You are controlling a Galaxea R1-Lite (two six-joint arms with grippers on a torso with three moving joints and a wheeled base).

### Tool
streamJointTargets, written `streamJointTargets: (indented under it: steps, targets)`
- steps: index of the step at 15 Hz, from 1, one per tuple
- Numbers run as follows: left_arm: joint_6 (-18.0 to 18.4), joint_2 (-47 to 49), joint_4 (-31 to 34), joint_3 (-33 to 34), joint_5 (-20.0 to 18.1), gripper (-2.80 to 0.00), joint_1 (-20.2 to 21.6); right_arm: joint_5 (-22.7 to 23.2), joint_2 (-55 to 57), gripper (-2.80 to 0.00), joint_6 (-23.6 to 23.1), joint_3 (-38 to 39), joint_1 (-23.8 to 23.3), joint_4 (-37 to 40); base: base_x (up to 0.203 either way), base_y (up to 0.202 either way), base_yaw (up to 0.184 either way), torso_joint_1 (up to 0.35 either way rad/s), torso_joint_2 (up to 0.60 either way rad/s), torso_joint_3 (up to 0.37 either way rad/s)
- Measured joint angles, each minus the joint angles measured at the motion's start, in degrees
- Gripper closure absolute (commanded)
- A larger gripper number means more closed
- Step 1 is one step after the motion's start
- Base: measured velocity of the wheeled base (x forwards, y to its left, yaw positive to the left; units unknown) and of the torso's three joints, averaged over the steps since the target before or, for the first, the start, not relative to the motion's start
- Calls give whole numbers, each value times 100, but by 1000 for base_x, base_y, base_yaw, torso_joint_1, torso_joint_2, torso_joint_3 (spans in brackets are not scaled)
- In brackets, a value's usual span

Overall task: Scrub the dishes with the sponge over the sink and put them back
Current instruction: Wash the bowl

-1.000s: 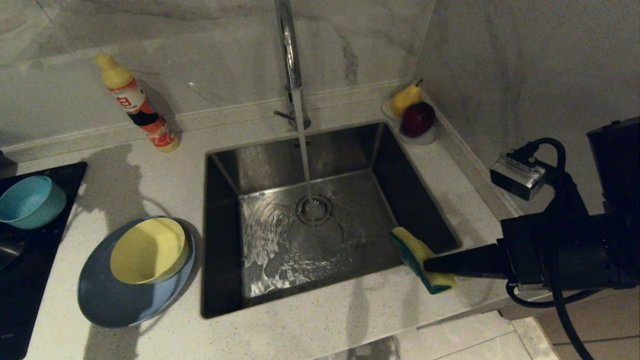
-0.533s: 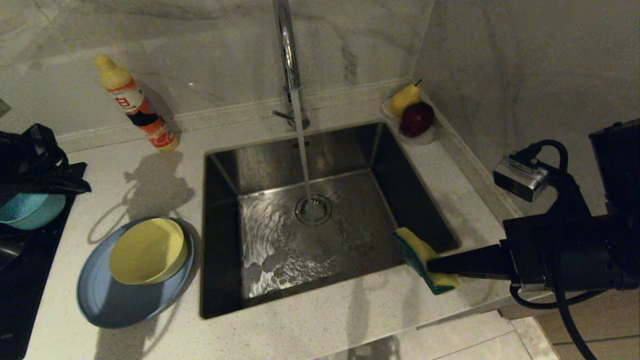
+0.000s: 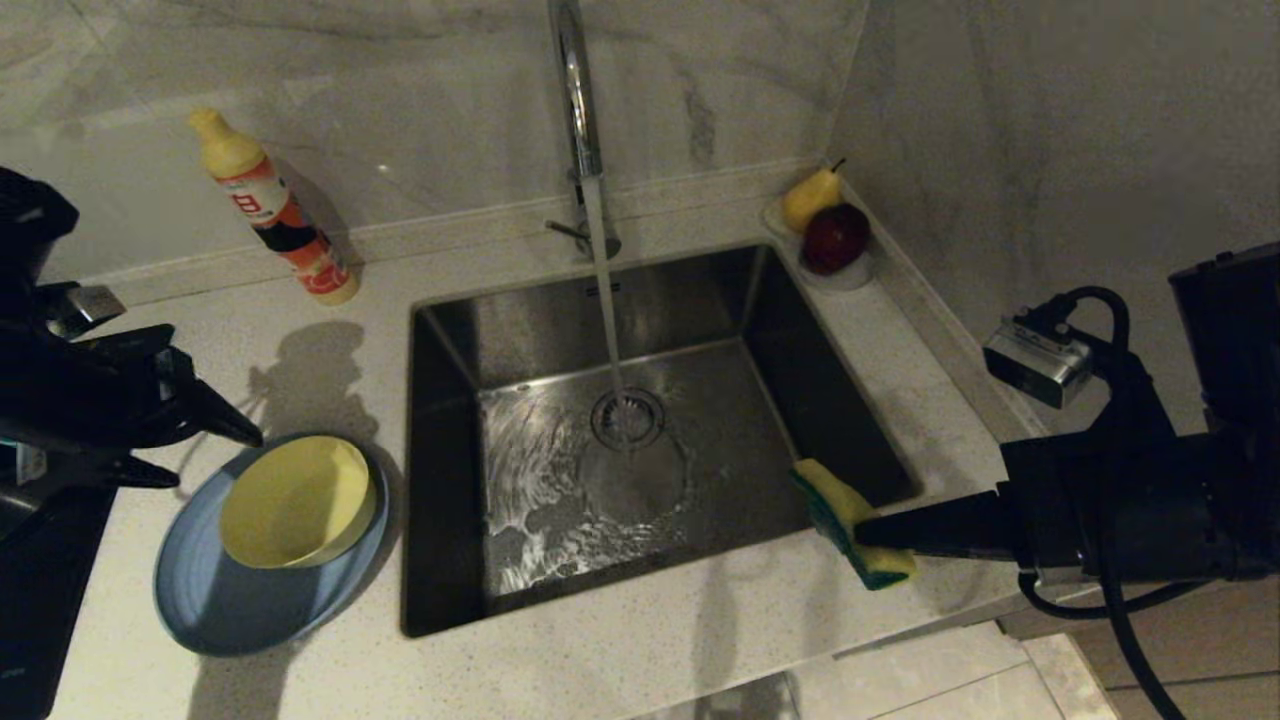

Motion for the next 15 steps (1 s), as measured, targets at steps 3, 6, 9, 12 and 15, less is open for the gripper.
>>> streamJointTargets:
  steps: [3, 6, 9, 12, 15]
  targets:
    - [79, 239, -576, 426, 366, -280, 0, 2, 2, 0, 2, 53, -109, 2, 0, 0, 0, 0, 0, 0]
    - [91, 426, -945, 781, 460, -280, -57, 15, 2, 0, 0, 71, -148, 2, 0, 0, 0, 0, 0, 0]
    - [75, 620, -978, 850, 611, -280, -66, 35, 2, 0, -4, 140, -156, -28, 0, 0, 0, 0, 0, 0]
    - [8, 770, -1219, 859, 616, -280, -66, 27, 2, 0, 2, 223, -157, -44, 0, 0, 0, 0, 0, 0]
    - [-40, 872, -1256, 862, 592, -280, -72, 16, -7, 0, 7, 260, -182, -39, 0, 0, 0, 0, 0, 0]
